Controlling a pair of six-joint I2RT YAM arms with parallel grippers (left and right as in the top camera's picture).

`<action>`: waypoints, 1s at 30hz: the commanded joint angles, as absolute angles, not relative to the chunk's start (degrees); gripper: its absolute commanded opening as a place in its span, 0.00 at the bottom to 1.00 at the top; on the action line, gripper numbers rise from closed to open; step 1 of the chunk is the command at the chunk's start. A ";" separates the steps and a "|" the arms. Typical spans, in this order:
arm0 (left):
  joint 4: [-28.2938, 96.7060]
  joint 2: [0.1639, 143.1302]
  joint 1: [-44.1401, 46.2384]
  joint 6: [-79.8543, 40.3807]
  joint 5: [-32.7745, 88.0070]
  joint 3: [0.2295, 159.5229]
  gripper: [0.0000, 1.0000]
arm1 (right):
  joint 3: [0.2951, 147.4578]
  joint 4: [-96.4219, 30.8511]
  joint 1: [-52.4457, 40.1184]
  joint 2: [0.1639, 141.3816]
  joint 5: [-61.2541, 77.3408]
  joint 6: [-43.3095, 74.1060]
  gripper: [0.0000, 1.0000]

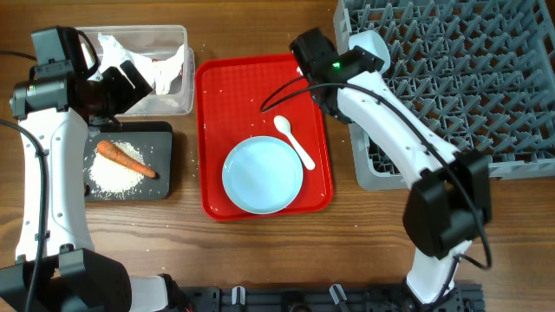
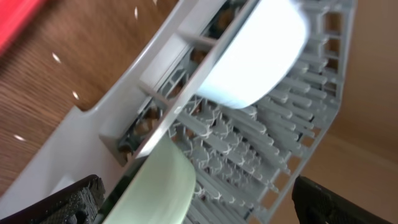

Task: Sort waste into correct bins and load items into the dishwasher rack
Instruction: 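Move the right gripper to the blue plate on the red tray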

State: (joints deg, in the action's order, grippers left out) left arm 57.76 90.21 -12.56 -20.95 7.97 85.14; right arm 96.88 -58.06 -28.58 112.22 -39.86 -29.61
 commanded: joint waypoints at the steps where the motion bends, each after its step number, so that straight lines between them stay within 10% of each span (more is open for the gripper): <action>1: 57.71 90.00 -12.75 -21.50 8.01 85.78 1.00 | 98.04 -56.64 -28.49 105.12 -32.73 -27.66 1.00; 30: 57.71 90.00 -12.75 -21.50 8.01 85.78 1.00 | 99.04 -52.86 -28.49 98.59 7.81 -4.08 1.00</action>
